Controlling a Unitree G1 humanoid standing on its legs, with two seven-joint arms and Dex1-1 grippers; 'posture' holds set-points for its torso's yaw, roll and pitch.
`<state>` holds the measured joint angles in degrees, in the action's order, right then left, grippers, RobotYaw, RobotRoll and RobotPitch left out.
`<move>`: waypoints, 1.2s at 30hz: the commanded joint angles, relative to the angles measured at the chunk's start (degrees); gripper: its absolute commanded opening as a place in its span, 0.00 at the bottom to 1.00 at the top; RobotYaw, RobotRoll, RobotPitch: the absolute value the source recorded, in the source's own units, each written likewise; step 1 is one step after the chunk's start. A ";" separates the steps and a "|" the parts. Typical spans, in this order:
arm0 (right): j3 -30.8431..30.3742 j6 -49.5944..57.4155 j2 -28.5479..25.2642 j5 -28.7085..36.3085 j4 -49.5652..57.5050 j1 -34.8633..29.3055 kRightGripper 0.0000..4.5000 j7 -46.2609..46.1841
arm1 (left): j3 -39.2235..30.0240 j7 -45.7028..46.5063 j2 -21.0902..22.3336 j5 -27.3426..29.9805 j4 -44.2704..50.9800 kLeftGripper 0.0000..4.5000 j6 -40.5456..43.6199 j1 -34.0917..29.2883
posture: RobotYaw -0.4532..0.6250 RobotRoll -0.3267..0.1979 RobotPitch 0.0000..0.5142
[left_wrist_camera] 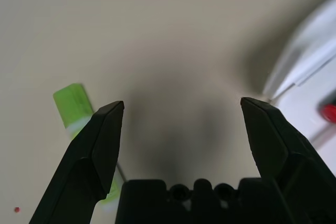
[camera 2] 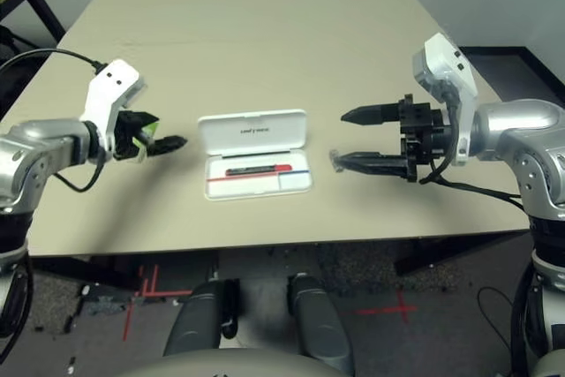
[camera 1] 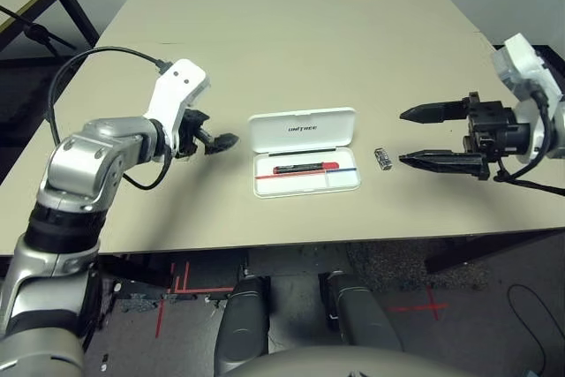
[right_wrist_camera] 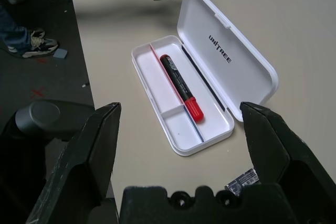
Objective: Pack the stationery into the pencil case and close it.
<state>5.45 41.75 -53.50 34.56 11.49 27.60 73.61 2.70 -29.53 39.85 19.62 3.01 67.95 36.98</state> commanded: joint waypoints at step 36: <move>-2.28 -2.58 -1.37 -1.73 -0.09 -0.33 1.00 -0.19 | -7.75 16.22 -9.73 -9.50 -22.96 0.86 -10.71 -0.39 | 0.31 0.62 0.26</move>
<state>3.66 39.73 -54.79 33.08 11.36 27.40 73.58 -4.96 -13.53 30.09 11.29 -18.90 56.12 37.92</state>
